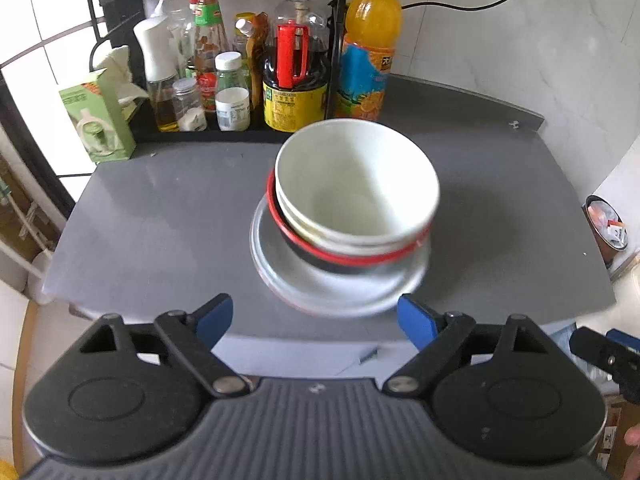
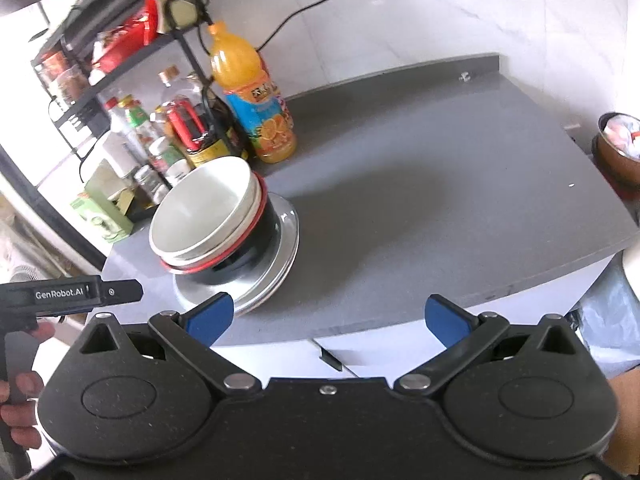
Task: Organize plates and bowls
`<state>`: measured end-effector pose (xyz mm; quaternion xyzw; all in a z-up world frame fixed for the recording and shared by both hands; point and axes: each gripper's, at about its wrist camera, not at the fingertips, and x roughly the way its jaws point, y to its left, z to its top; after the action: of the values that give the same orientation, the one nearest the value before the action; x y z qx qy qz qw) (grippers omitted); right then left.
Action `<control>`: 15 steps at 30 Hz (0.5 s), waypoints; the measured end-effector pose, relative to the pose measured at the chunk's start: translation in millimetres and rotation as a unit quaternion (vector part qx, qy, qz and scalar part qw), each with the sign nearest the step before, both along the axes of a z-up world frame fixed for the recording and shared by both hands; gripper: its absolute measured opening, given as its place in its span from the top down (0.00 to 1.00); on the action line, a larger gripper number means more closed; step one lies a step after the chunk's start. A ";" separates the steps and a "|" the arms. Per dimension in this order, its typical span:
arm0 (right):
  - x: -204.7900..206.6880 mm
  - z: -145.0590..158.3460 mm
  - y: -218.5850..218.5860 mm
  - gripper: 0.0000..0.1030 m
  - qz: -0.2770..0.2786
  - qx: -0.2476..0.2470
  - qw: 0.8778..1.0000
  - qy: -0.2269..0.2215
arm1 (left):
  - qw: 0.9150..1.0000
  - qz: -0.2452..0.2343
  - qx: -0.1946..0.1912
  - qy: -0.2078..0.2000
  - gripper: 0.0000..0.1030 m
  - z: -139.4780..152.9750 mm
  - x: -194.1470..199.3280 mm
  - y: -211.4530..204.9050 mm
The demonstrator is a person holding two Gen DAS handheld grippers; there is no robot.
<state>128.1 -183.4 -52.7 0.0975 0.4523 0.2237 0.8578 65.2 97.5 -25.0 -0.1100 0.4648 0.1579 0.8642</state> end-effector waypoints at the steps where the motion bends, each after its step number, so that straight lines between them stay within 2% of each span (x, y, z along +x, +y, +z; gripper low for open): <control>1: -3.8 2.6 -3.5 0.00 0.004 -0.002 1.000 -0.005 | 1.000 0.004 0.000 -0.002 0.14 3.1 -6.6 -4.3; 7: -21.7 15.8 -21.5 0.00 0.008 -0.005 1.000 -0.018 | 1.000 0.004 0.014 -0.019 0.10 24.3 -42.2 -25.8; 15: -45.6 42.3 -25.8 0.00 -0.002 -0.009 0.999 -0.035 | 0.998 -0.013 0.015 -0.054 0.03 54.8 -77.4 -31.3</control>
<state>82.4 -209.2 -10.3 0.0832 0.4234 0.2211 0.8746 -12.3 66.2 29.8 -0.0994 0.4167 0.1471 0.8915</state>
